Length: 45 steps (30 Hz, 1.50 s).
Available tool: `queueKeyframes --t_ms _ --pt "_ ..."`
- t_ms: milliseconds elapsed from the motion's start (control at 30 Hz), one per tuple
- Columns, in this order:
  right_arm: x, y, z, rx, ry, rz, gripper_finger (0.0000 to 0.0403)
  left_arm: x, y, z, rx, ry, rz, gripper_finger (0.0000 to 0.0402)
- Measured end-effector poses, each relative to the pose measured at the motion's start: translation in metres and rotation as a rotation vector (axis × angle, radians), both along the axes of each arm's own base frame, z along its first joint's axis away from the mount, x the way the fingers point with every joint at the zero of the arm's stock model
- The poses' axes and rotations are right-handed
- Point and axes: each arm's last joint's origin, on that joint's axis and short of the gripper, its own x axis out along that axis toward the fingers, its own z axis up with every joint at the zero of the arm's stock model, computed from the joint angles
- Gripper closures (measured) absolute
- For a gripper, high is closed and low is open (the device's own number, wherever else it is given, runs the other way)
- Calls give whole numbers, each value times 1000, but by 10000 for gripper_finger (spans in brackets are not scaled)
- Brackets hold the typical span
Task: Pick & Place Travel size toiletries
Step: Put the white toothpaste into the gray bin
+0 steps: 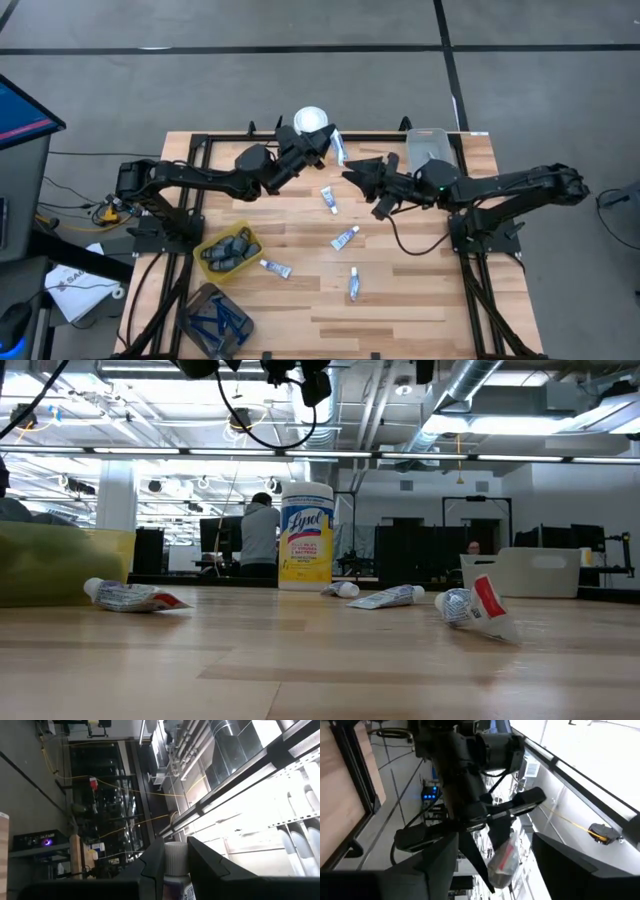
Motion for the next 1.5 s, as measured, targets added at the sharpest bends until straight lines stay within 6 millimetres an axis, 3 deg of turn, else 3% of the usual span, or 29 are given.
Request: queueKeyframes --t_ms 200,467,900,1200,1500 --pt "15 0 -8 -4 -37 -29 218 0 0 0 0 2 5 340" --pt "16 -1 -1 -39 -121 -67 278 0 0 0 0 -1 3 339" --pt "17 -1 -3 -33 -115 -68 329 0 0 0 2 -2 -2 338" --pt "17 -1 -3 -30 -116 -68 396 0 0 1 4 -5 -14 338" --pt "16 1 -3 -13 -114 -123 401 0 0 0 17 5 -15 334"
